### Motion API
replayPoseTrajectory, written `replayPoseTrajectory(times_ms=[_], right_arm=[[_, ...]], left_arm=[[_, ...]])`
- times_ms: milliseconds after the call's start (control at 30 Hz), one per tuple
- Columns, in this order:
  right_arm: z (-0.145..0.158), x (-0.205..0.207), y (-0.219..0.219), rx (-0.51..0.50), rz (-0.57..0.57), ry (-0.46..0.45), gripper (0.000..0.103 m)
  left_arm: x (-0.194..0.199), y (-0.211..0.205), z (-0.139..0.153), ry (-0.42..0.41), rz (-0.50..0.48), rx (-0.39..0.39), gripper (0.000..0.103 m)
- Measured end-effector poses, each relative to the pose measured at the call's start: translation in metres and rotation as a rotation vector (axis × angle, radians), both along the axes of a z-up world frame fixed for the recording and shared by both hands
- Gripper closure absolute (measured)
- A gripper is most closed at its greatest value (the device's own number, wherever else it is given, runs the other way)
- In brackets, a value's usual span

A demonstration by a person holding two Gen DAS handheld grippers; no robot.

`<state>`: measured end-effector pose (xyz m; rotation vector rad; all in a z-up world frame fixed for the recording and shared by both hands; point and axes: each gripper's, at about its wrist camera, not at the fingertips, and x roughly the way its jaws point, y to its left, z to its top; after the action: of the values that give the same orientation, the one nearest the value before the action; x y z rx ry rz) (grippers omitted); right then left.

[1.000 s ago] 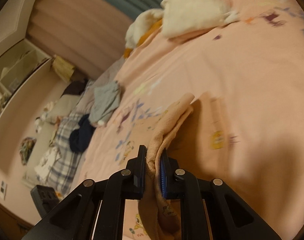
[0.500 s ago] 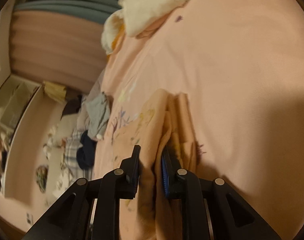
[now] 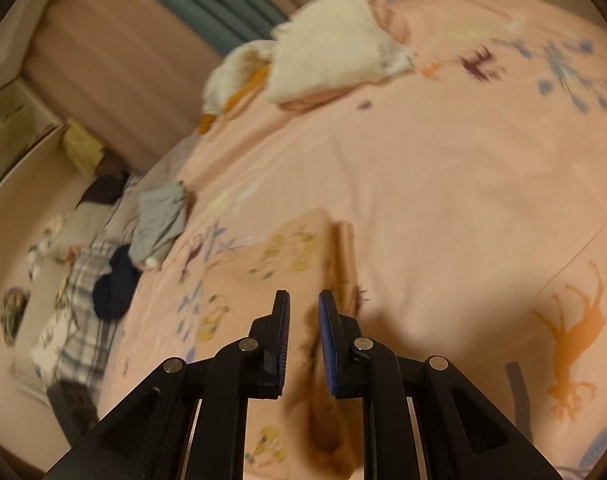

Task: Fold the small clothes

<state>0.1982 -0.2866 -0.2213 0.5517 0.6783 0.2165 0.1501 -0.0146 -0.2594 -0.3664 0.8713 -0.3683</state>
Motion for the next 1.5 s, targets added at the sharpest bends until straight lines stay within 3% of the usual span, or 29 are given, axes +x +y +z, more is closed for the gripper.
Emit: replayPoseTrajectory(times_ms=[67, 133, 233, 333, 433, 600, 867, 1500], right_arm=[[0.009, -0.005, 0.012, -0.06, 0.043, -0.006, 0.085], [0.007, -0.002, 0.022, -0.045, 0.084, 0.033, 0.085], [-0.005, 0.008, 0.03, -0.038, 0.106, 0.081, 0.085], [-0.023, 0.014, 0.032, -0.066, 0.086, 0.173, 0.085], [-0.037, 0.019, 0.031, -0.069, 0.101, 0.231, 0.085], [-0.039, 0.016, 0.025, -0.052, 0.12, 0.263, 0.086], [-0.033, 0.011, 0.025, -0.068, 0.102, 0.281, 0.089], [-0.032, 0.011, 0.029, -0.08, 0.099, 0.288, 0.089]], left_arm=[[-0.004, -0.007, 0.003, -0.029, -0.015, 0.024, 0.029], [-0.008, -0.014, 0.007, -0.071, -0.034, 0.06, 0.05], [-0.014, -0.022, 0.011, -0.108, -0.082, 0.04, 0.064], [-0.015, -0.031, 0.008, -0.092, -0.176, -0.011, 0.064], [-0.013, -0.048, -0.006, -0.042, -0.234, 0.081, 0.064], [-0.02, -0.059, -0.011, -0.053, -0.28, 0.197, 0.064], [-0.013, -0.037, -0.017, 0.029, -0.267, 0.067, 0.062], [-0.016, -0.041, -0.016, 0.034, -0.264, 0.089, 0.063]])
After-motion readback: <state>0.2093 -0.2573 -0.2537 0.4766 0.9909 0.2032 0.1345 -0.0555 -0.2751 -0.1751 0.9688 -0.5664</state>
